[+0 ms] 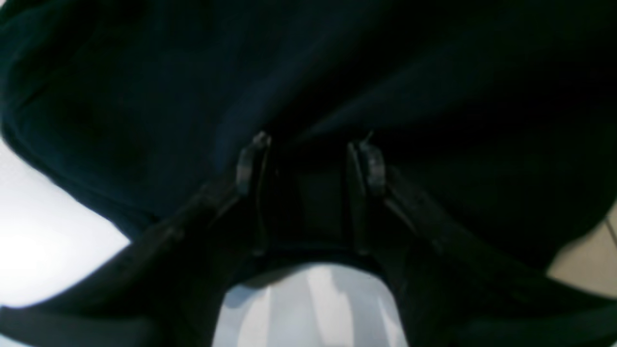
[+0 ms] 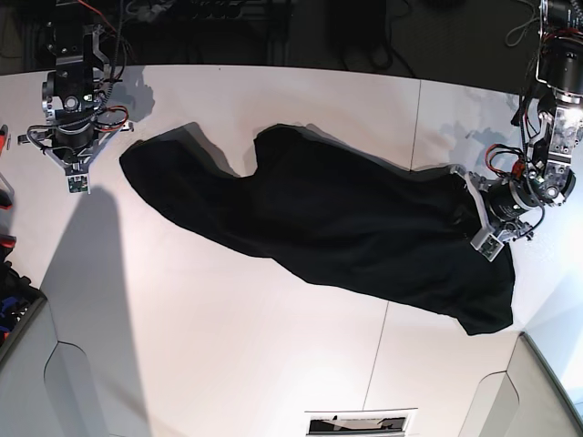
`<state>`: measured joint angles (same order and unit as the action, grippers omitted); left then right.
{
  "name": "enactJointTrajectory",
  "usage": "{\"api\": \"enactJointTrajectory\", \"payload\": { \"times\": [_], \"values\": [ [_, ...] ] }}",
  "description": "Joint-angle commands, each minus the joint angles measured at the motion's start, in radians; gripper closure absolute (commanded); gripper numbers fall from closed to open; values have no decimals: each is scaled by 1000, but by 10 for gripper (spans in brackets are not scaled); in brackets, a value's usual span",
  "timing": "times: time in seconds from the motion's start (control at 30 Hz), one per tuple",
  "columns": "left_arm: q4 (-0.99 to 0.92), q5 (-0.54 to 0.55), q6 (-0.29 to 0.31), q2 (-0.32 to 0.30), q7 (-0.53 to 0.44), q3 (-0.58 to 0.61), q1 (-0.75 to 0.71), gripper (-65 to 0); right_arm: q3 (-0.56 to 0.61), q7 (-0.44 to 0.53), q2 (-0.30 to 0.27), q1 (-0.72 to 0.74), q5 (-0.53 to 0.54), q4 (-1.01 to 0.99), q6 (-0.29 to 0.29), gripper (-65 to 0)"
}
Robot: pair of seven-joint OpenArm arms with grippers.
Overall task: Layout the t-shirt on the table in an organized manner, then fold the t-shirt properly
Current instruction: 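Grasp the shirt edge with the left gripper and lift it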
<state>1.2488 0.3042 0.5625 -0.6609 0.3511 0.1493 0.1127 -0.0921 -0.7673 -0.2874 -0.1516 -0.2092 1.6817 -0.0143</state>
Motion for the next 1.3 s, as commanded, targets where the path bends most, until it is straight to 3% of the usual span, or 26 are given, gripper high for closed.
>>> {"api": "enactJointTrajectory", "payload": {
  "times": [0.0,0.07,0.2,0.27,0.43,0.6,0.77,0.97,1.1,1.27],
  "values": [
    [12,10,-2,-27,-17,-9,36,-270,-7,11,-13,10,-7,14,-3,0],
    [24,34,-2,-45,5,-9,58,-270,-5,-2,-11,10,5,14,-3,0],
    [169,183,10,-75,104,-9,58,-270,-5,-23,-10,10,52,25,-3,0],
    [272,236,10,-76,160,-9,50,-270,-5,-21,-8,7,68,49,23,0],
    [517,284,10,-65,198,-8,-7,-271,-5,-38,37,5,96,137,48,0],
    [602,322,9,25,203,8,-64,-271,-5,-6,107,5,147,144,92,0],
    [540,243,5,150,206,77,-100,-271,-5,53,158,13,202,142,92,0],
    [495,226,-2,238,253,187,-105,-271,-5,83,174,79,214,41,98,0],
    [495,209,-3,283,256,220,-138,-271,-5,91,174,137,214,-71,151,0],
    [507,166,-81,321,274,220,-178,-271,-5,106,174,182,214,-178,180,0]
  ]
}}
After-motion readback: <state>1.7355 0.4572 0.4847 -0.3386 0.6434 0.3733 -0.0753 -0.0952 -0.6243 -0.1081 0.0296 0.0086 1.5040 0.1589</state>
